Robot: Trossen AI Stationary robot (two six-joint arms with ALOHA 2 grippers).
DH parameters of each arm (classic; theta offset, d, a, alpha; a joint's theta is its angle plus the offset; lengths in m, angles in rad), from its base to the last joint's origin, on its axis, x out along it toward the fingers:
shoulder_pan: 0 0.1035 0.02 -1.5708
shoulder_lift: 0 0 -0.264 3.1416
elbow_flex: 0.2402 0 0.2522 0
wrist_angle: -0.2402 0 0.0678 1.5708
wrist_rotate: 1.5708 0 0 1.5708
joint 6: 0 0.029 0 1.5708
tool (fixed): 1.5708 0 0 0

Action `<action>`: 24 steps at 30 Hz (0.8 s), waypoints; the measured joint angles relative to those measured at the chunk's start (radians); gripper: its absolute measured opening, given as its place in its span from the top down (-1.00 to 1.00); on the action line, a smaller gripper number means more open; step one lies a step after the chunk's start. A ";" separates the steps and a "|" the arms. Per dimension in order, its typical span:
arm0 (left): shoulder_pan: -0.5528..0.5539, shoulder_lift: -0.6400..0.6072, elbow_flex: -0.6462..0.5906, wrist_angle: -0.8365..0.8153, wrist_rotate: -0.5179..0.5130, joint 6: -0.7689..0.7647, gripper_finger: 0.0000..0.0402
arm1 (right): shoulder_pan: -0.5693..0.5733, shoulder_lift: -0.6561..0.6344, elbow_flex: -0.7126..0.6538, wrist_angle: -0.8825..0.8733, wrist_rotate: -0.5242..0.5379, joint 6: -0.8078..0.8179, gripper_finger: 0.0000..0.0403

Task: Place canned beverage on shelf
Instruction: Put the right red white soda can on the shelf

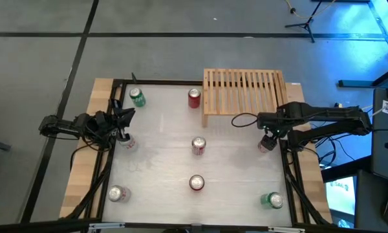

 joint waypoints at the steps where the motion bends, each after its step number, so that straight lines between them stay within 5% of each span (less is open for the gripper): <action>1: 0.000 0.000 0.000 0.000 0.000 0.000 0.80 | 0.000 0.000 0.001 0.005 -0.003 0.000 -0.57; 24: 0.000 0.000 0.000 -0.001 0.004 -0.001 0.80 | 0.000 0.009 -0.155 0.069 -0.053 0.002 -0.57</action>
